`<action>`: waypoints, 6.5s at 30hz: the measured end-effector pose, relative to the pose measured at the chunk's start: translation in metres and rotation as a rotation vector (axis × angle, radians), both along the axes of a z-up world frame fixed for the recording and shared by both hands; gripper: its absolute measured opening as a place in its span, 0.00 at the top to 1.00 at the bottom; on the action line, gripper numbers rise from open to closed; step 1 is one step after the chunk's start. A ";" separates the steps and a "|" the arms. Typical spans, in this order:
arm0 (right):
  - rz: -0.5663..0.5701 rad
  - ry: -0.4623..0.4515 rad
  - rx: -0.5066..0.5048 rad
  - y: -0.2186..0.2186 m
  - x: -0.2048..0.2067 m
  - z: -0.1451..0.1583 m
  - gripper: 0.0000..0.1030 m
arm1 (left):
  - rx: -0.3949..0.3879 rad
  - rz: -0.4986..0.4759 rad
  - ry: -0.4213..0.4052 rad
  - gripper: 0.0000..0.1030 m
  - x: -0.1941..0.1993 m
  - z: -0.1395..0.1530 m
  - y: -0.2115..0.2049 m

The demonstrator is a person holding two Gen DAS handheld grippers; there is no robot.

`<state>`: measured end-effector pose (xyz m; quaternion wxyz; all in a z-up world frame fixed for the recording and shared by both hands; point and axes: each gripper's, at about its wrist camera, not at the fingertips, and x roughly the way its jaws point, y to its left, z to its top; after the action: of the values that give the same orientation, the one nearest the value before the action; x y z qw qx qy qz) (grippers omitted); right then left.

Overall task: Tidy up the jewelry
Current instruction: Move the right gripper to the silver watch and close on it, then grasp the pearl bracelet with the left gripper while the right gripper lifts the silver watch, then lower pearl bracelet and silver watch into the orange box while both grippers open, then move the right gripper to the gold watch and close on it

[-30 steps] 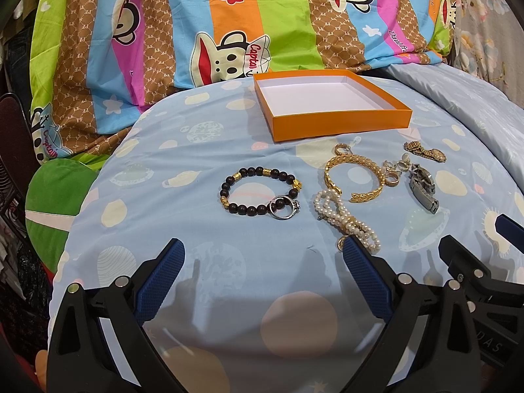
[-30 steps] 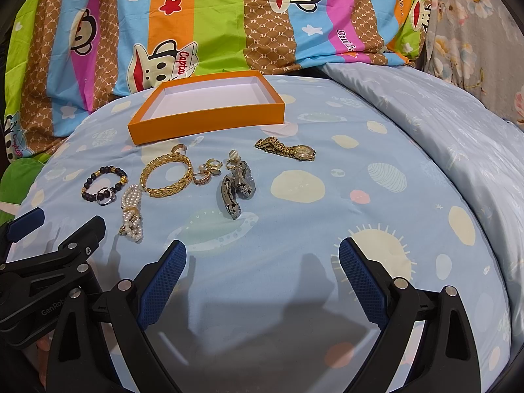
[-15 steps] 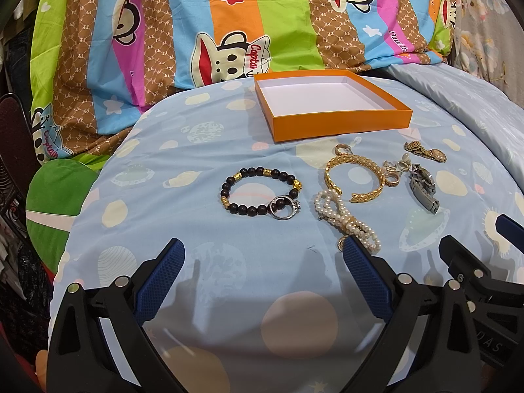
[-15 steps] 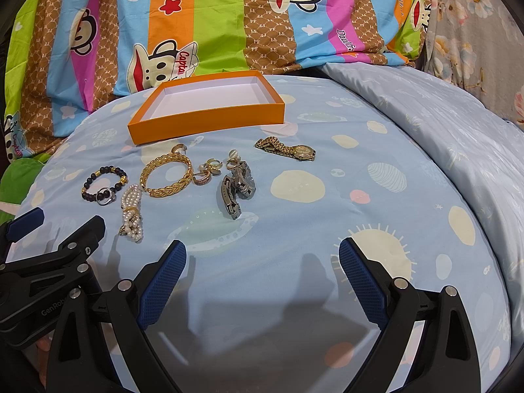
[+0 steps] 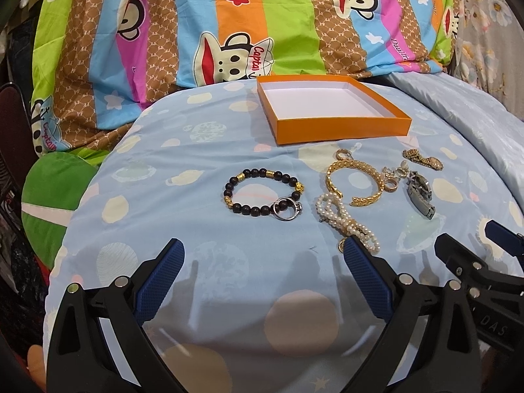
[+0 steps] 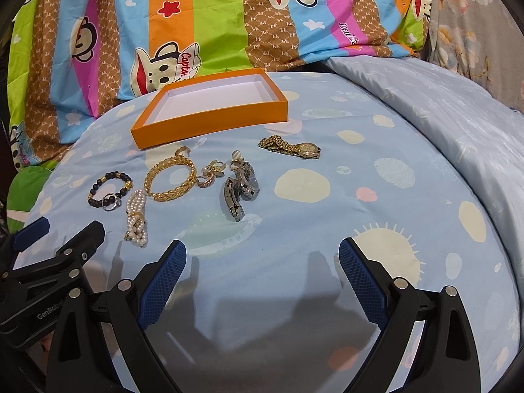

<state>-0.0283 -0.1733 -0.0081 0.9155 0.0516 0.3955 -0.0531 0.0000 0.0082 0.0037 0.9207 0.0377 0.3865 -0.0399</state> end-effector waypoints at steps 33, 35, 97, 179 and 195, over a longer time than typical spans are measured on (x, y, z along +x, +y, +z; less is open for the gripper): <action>0.067 0.057 0.062 -0.009 0.059 -0.008 0.78 | -0.130 -0.092 0.111 0.07 0.013 0.001 -0.012; 0.054 0.053 0.072 -0.014 0.054 -0.008 0.78 | -0.129 -0.097 0.123 0.07 0.016 0.000 -0.018; 0.193 -0.036 0.128 -0.012 0.279 0.055 0.77 | -0.130 -0.135 0.000 0.85 0.250 0.047 -0.065; 0.219 0.081 -0.017 -0.052 0.127 -0.011 0.41 | -0.138 -0.053 0.057 0.38 0.048 -0.009 0.014; 0.125 0.070 0.063 -0.028 0.073 -0.012 0.78 | -0.176 -0.054 0.084 0.38 0.050 -0.012 0.019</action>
<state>0.0451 -0.2008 -0.0203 0.9005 0.0538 0.4313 0.0149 0.0499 0.0268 -0.0086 0.9020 -0.0347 0.4185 -0.1000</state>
